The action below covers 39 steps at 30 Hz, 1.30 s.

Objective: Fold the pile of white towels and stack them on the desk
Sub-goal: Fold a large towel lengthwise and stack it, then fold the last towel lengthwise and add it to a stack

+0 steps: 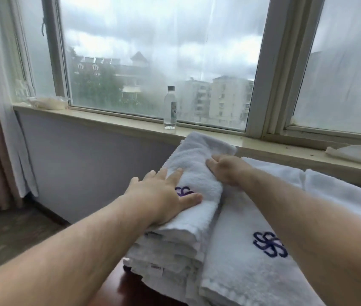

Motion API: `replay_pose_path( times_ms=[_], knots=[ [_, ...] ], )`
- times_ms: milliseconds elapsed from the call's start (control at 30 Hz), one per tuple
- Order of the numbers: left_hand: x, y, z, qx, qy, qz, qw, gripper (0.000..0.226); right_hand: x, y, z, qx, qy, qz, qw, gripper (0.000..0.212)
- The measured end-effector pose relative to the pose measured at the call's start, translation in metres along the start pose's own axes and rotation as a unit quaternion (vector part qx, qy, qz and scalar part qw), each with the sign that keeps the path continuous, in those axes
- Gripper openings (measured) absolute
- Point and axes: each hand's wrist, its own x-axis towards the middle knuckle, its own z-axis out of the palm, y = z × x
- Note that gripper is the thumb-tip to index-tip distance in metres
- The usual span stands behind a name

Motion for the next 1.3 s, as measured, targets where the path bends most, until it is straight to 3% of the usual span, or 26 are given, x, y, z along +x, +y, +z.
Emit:
replay_pose_path(
  times_ms=[100,233,400,533,667,767,833,967,1000,1067,1167,1200,1300],
  knots=[
    [-0.016,0.027,-0.014,0.044,0.04,0.038,0.998,0.075,-0.069,0.023,-0.024,0.01,0.073,-0.035,0.997,0.035],
    [-0.065,0.105,0.002,-0.077,0.092,0.179,0.977,0.059,-0.184,0.093,-0.062,0.031,0.188,-0.008,0.982,0.016],
    [-0.125,0.246,0.05,-0.14,0.151,0.324,0.923,0.043,-0.342,0.229,-0.083,0.092,0.285,0.148,0.943,0.012],
    [-0.163,0.358,0.114,-0.093,0.099,0.419,0.898,0.043,-0.43,0.329,-0.05,0.083,0.323,0.289,0.897,0.005],
    [-0.166,0.427,0.179,-0.169,-0.002,0.406,0.898,0.038,-0.47,0.405,-0.047,0.046,0.383,0.362,0.849,0.003],
    [-0.157,0.452,0.218,-0.244,-0.016,0.376,0.894,0.034,-0.468,0.447,-0.055,0.008,0.396,0.389,0.832,0.021],
    [-0.147,0.458,0.237,-0.287,-0.026,0.356,0.889,0.032,-0.448,0.462,-0.058,-0.021,0.375,0.411,0.831,0.041],
    [-0.118,0.457,0.254,-0.386,-0.011,0.298,0.873,0.037,-0.397,0.491,-0.062,-0.074,0.326,0.475,0.814,0.112],
    [-0.114,0.456,0.256,-0.406,-0.008,0.287,0.868,0.037,-0.389,0.5,-0.064,-0.081,0.299,0.5,0.809,0.117],
    [-0.113,0.456,0.257,-0.424,-0.012,0.288,0.859,0.035,-0.381,0.517,-0.066,-0.095,0.288,0.526,0.794,0.099],
    [-0.117,0.455,0.258,-0.422,-0.025,0.307,0.853,0.039,-0.377,0.527,-0.067,-0.097,0.33,0.5,0.794,0.042],
    [-0.117,0.455,0.258,-0.425,-0.027,0.308,0.851,0.041,-0.378,0.526,-0.067,-0.086,0.334,0.482,0.805,0.037],
    [-0.117,0.454,0.255,-0.456,-0.037,0.301,0.837,0.039,-0.383,0.505,-0.067,-0.09,0.324,0.407,0.849,0.048]
  ],
)
